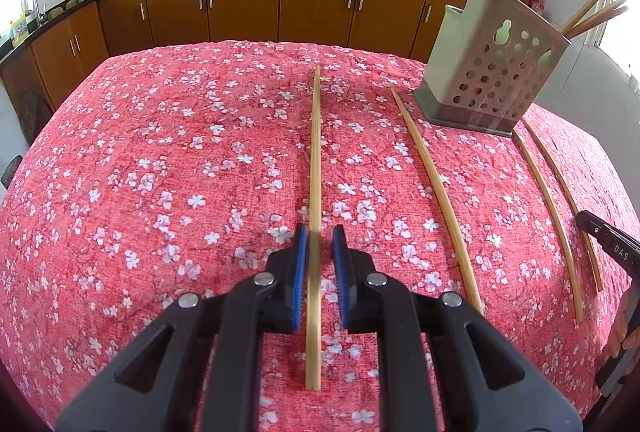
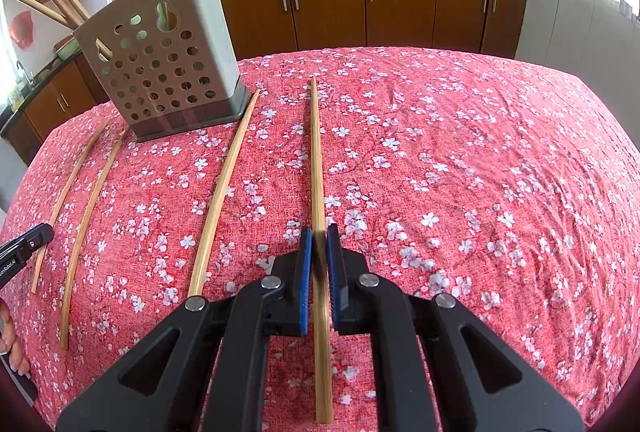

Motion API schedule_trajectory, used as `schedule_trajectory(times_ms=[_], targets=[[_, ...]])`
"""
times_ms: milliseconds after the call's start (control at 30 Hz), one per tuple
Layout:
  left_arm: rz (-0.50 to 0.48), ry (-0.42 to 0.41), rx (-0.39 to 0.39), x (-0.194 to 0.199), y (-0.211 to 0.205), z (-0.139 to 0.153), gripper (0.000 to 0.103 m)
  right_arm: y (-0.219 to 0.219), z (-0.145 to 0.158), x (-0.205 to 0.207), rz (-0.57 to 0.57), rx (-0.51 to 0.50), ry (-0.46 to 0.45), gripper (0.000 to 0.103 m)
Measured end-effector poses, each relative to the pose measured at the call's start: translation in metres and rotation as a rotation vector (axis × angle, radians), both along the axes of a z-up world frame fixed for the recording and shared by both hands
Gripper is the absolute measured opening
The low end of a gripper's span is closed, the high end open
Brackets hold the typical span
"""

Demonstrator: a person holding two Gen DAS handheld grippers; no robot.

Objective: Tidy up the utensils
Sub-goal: 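Lower both tools and close each on a loose bamboo chopstick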

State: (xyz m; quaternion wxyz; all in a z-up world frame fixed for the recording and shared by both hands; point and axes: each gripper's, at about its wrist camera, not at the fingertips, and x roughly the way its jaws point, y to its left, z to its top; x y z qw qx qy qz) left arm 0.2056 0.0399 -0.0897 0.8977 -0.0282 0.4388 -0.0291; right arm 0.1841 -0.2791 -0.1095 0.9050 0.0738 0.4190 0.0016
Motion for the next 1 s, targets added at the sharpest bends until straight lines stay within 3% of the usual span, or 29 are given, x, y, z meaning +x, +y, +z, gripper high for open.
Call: schedule_trajectory(times_ms=[633, 867, 1000], targets=[[-0.001, 0.000, 0.000, 0.000, -0.001, 0.001, 0.015, -0.001, 0.001, 0.000, 0.002, 0.009, 0.001, 0.009], [-0.043, 0.003, 0.036, -0.013, -0.006, 0.002, 0.015, 0.003, 0.003, -0.017, 0.022, 0.003, 0.001, 0.009], [-0.038, 0.003, 0.051, -0.016, -0.007, 0.002, 0.009, 0.002, 0.003, -0.016, 0.022, 0.003, 0.001, 0.009]])
